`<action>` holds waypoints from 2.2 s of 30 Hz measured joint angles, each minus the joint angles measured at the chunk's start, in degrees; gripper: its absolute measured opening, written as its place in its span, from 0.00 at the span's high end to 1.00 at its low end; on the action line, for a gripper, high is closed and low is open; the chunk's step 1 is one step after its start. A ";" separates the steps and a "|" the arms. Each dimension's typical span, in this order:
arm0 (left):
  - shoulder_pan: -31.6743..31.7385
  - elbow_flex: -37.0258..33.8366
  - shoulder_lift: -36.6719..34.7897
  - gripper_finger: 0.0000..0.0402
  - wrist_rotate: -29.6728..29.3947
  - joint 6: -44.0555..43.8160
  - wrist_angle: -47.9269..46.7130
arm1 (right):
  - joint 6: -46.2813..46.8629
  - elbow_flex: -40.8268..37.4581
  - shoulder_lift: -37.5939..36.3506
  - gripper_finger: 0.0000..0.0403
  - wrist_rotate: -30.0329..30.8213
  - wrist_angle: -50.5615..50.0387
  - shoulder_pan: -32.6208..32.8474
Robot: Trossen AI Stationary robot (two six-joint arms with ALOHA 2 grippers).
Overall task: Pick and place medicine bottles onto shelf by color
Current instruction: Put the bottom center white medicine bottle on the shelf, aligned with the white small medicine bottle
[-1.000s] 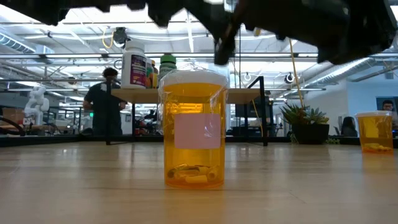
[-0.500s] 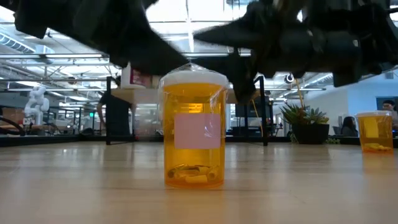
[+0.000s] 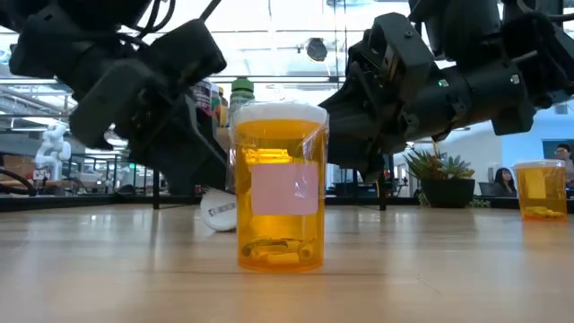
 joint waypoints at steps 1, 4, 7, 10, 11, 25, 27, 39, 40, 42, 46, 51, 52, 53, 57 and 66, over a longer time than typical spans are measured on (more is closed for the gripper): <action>-0.04 0.00 -0.63 0.40 0.01 0.00 -0.18 | 0.42 0.00 0.00 0.64 -0.02 -0.50 -0.02; -0.57 0.00 -3.64 0.38 -0.35 -0.02 -1.71 | 1.41 0.00 0.09 0.61 -0.08 -2.15 -0.02; -1.05 0.02 -7.49 0.36 -1.47 -2.25 -5.07 | 2.45 0.05 0.11 0.56 0.04 -3.85 -0.17; -1.10 0.11 -11.77 0.36 -2.23 -10.30 -8.56 | 3.16 1.68 0.15 0.49 0.07 -7.56 -0.55; -1.04 0.11 -12.99 0.35 -2.85 -14.09 -10.48 | 3.02 2.66 0.15 0.47 0.11 -9.44 -0.70; 10.62 0.09 -13.29 0.35 11.90 -54.66 -22.24 | 7.43 9.29 -6.42 0.40 4.82 -33.14 -1.91; 11.04 0.07 -13.20 0.35 12.79 -54.62 -20.95 | 7.46 9.29 -8.82 0.40 6.11 -37.62 -1.67; 11.16 0.05 -3.25 0.35 18.91 -61.77 -12.41 | 7.30 6.01 -18.37 0.40 12.21 -43.74 1.96; 11.16 0.18 -2.54 0.35 19.39 -62.18 -11.34 | 7.51 5.68 -18.55 0.40 12.53 -43.93 2.27; 11.18 0.26 -1.45 0.35 19.97 -62.92 -10.97 | 7.81 5.62 -18.60 0.40 12.60 -43.73 2.45; 11.16 0.37 -0.33 0.38 19.97 -63.87 -12.25 | 8.02 5.57 -18.60 0.40 12.42 -43.86 2.40; 11.16 0.32 -0.46 0.54 19.14 -63.01 -13.44 | 8.67 5.55 -18.60 0.40 12.35 -44.08 2.73; 11.30 0.28 -0.46 0.57 19.14 -62.93 -13.55 | 8.81 5.55 -18.58 0.40 12.28 -44.08 2.75; 11.43 0.29 -0.46 0.61 19.19 -62.62 -13.82 | 8.98 5.55 -18.59 0.40 12.26 -44.12 2.78; 11.44 0.31 -0.46 0.65 19.45 -61.33 -13.94 | 9.11 5.55 -18.58 0.40 12.28 -44.14 2.98; 11.57 -0.33 -5.74 0.57 13.74 -48.70 -12.43 | 3.81 5.54 -18.58 0.40 11.58 -42.59 5.67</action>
